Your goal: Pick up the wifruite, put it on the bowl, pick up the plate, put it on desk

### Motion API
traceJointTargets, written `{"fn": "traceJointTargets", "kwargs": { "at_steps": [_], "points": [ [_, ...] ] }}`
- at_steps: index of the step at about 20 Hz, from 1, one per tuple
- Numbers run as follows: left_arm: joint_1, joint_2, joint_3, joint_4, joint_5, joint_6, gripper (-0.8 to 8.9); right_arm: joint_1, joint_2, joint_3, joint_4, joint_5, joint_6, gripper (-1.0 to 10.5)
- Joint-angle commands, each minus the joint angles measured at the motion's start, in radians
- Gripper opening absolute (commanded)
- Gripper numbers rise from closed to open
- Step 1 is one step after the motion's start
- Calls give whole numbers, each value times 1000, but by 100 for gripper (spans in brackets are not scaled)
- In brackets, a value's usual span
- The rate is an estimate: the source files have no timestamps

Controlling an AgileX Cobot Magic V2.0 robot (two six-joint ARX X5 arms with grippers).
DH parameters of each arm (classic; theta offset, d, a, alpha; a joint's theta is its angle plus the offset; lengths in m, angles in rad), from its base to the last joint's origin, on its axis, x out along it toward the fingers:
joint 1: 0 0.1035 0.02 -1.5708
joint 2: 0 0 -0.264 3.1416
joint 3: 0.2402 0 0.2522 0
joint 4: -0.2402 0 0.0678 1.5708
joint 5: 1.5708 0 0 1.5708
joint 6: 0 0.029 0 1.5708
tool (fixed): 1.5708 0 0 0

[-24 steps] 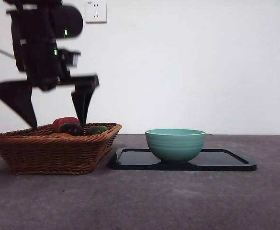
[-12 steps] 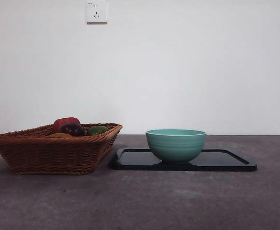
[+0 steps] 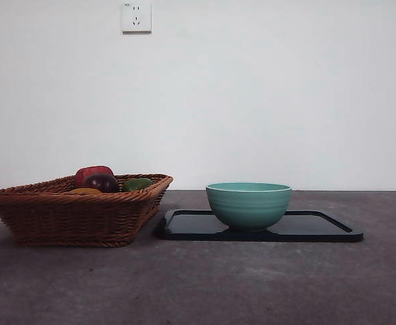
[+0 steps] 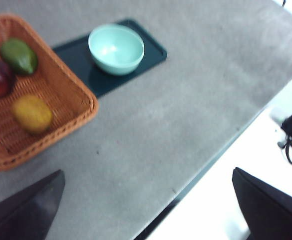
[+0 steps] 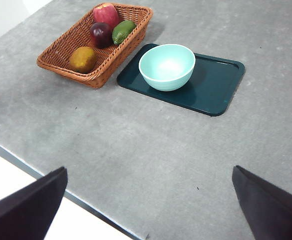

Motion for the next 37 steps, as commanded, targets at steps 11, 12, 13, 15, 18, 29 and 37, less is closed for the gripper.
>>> {"fn": "traceJointTargets", "kwargs": {
  "at_steps": [11, 12, 13, 15, 18, 29, 37],
  "points": [
    [-7, -26, 13, 10, 5, 8, 570, 5, 246, 11, 169, -80, 60, 528],
    [-7, -26, 13, 10, 5, 8, 570, 5, 295, 11, 174, -92, 58, 528],
    [-7, -26, 13, 10, 5, 8, 570, 5, 360, 11, 175, -105, 58, 529],
    [-7, -26, 13, 10, 5, 8, 570, 5, 489, 11, 184, -106, 59, 529],
    [-7, -26, 13, 10, 5, 8, 570, 5, 691, 19, 251, -105, 63, 529],
    [-7, -26, 13, 10, 5, 8, 570, -39, 1389, 371, 330, -71, 21, 529],
    [-7, -26, 13, 10, 5, 8, 570, -100, 1640, 579, 360, -45, 19, 528]
  ]
}}
